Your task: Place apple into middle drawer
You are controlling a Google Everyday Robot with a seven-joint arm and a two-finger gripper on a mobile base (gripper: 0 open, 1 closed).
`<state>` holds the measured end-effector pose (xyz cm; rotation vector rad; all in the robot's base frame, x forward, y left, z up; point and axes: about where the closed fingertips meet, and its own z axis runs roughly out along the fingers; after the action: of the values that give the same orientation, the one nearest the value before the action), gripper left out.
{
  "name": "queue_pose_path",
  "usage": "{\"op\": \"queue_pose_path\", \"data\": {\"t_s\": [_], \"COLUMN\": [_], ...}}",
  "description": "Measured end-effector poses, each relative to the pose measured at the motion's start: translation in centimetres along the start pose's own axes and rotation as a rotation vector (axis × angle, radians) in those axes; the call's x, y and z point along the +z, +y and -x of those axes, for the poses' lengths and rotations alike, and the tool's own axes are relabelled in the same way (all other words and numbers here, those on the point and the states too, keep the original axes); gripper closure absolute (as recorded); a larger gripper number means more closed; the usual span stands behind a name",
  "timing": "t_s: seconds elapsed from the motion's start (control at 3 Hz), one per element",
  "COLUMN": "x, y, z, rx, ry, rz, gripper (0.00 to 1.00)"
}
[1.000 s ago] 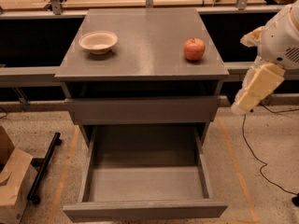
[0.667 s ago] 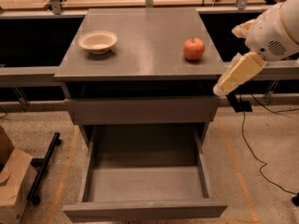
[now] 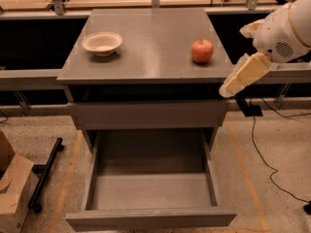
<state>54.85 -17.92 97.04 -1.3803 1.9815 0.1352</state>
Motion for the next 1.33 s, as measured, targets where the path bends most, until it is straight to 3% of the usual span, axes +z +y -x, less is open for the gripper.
{"op": "queue_pose_path", "data": {"t_s": [0.33, 1.0, 1.33], "x": [1.4, 10.9, 11.1], "y": [-1.4, -10.0, -9.8], "z": [0.5, 1.7, 1.5], "rx": [0.053, 0.211, 0.216], "ry": [-0.042, -0.135, -0.126], "rz": [-0.044, -0.174, -0.169], "gripper": [0.00, 0.00, 0.00]}}
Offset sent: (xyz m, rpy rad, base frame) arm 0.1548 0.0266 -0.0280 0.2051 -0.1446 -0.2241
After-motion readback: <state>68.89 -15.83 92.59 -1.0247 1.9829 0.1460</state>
